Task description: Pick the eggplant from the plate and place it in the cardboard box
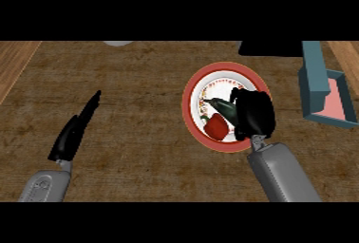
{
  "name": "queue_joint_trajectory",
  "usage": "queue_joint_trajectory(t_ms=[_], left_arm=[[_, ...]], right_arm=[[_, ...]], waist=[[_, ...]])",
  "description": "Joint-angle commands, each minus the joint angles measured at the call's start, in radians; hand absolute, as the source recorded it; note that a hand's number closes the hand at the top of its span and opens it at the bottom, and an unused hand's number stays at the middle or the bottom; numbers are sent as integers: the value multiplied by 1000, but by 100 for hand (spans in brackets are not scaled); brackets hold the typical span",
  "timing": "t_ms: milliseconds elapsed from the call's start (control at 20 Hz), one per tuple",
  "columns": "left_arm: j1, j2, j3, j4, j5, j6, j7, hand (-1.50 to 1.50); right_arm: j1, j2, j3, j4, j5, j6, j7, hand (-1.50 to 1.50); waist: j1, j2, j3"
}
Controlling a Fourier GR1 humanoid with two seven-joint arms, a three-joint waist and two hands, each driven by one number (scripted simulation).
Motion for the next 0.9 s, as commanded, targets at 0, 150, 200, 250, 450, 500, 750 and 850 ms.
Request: queue_joint_trajectory(t_ms=[0,150,200,250,450,500,750,850], left_arm=[[-26,-13,13,45,-20,29,5,0],[8,17,37,7,0,5,3,0],[37,-22,6,3,-29,41,-3,0],[53,4,22,-11,-6,7,-22,0],[63,11,31,-63,7,-9,26,0],[19,-10,25,4,-27,29,-1,0],[50,-48,-6,-24,-34,33,-2,0],[43,-4,39,28,-12,4,-52,0]], right_arm=[[-188,8,-33,-18,-23,131,-7,150],[-161,-63,-51,-181,9,187,32,150],[-215,-49,-72,-168,19,201,70,150],[-182,-58,-67,-190,42,181,81,150],[-255,-48,-131,-292,38,335,195,150],[-252,-75,-160,-308,21,328,169,150],[-293,-146,-297,-324,-22,331,165,150],[-290,-194,-349,-323,-39,333,148,150]], waist=[[-27,-4,1],[-37,-8,1],[-33,-7,1],[-32,-7,1],[-32,-9,1],[-38,-7,1],[-33,-6,1],[-35,-5,1]])
